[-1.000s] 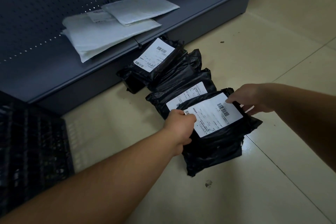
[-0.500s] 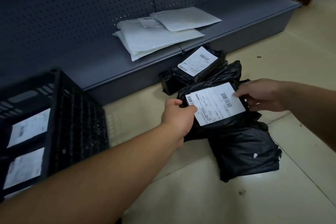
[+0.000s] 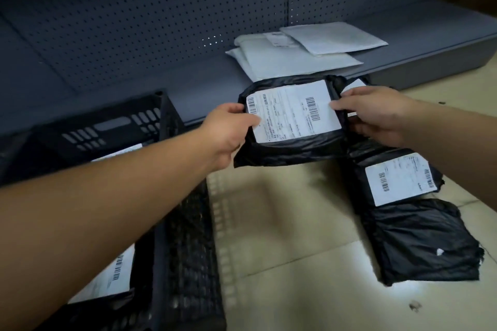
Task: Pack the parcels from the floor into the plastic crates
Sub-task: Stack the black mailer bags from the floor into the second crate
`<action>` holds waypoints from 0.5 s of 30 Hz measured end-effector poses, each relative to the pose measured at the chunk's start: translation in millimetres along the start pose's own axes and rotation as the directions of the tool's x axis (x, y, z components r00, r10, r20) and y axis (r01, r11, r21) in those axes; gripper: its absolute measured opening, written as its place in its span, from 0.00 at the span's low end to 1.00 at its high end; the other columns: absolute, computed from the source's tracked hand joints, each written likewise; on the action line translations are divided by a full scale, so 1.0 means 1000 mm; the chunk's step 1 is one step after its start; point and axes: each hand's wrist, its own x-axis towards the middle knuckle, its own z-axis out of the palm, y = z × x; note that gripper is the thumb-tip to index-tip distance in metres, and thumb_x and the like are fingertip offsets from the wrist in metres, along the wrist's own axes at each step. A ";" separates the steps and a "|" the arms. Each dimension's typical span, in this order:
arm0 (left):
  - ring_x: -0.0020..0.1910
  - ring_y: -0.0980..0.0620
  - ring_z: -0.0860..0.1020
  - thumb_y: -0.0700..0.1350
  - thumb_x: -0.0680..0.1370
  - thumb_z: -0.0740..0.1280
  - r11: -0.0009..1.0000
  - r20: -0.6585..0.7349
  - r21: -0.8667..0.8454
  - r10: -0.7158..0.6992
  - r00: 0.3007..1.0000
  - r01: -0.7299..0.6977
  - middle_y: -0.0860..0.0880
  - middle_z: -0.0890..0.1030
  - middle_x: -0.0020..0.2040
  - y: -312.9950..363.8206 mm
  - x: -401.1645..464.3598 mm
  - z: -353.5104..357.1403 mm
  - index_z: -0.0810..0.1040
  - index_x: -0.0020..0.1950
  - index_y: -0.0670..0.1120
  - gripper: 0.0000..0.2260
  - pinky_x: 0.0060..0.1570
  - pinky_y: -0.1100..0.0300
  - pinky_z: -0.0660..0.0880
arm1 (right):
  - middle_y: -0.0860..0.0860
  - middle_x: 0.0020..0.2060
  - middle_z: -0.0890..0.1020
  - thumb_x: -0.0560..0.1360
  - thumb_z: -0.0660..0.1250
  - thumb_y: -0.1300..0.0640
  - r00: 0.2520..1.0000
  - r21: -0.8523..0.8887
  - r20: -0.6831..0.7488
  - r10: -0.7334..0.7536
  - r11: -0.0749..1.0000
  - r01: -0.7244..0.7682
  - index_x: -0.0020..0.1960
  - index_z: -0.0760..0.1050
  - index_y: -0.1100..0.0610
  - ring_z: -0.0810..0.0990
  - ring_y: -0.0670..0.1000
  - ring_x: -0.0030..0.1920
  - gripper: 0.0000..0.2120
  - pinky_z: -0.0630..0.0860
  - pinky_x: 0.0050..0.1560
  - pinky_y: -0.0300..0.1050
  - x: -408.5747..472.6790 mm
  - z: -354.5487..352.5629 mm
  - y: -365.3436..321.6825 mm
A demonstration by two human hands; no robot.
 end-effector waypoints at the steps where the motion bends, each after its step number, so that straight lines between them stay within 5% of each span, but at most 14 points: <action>1: 0.47 0.48 0.87 0.37 0.78 0.71 1.000 0.009 -0.020 0.004 1.000 -0.004 0.46 0.87 0.52 0.006 -0.002 -0.011 0.77 0.62 0.46 0.14 0.43 0.55 0.84 | 0.51 0.47 0.85 0.78 0.71 0.60 1.000 0.016 0.006 -0.024 1.000 0.024 0.52 0.78 0.54 0.84 0.48 0.42 0.04 0.81 0.39 0.36 -0.003 0.009 -0.005; 4: 0.40 0.51 0.87 0.35 0.79 0.69 0.998 0.015 -0.061 0.014 1.000 -0.013 0.45 0.87 0.50 0.019 -0.007 -0.042 0.78 0.61 0.46 0.13 0.35 0.61 0.82 | 0.52 0.49 0.87 0.78 0.71 0.59 0.997 0.037 0.033 -0.071 0.997 0.070 0.47 0.77 0.52 0.84 0.50 0.41 0.04 0.79 0.36 0.36 -0.010 0.036 -0.019; 10: 0.43 0.50 0.87 0.33 0.80 0.67 0.994 -0.008 -0.086 0.061 0.998 -0.062 0.44 0.88 0.49 0.028 -0.011 -0.106 0.80 0.54 0.45 0.08 0.42 0.59 0.83 | 0.58 0.51 0.87 0.79 0.71 0.59 0.988 0.058 0.081 -0.128 0.991 0.123 0.48 0.79 0.55 0.84 0.54 0.47 0.02 0.82 0.46 0.44 -0.020 0.090 -0.044; 15: 0.51 0.47 0.87 0.34 0.81 0.66 0.990 -0.041 -0.123 0.068 0.997 -0.073 0.43 0.87 0.52 0.021 -0.004 -0.157 0.81 0.62 0.42 0.11 0.51 0.53 0.83 | 0.60 0.48 0.82 0.79 0.70 0.61 0.985 0.065 0.101 -0.141 0.989 0.135 0.43 0.77 0.55 0.80 0.55 0.47 0.07 0.80 0.49 0.47 -0.030 0.139 -0.054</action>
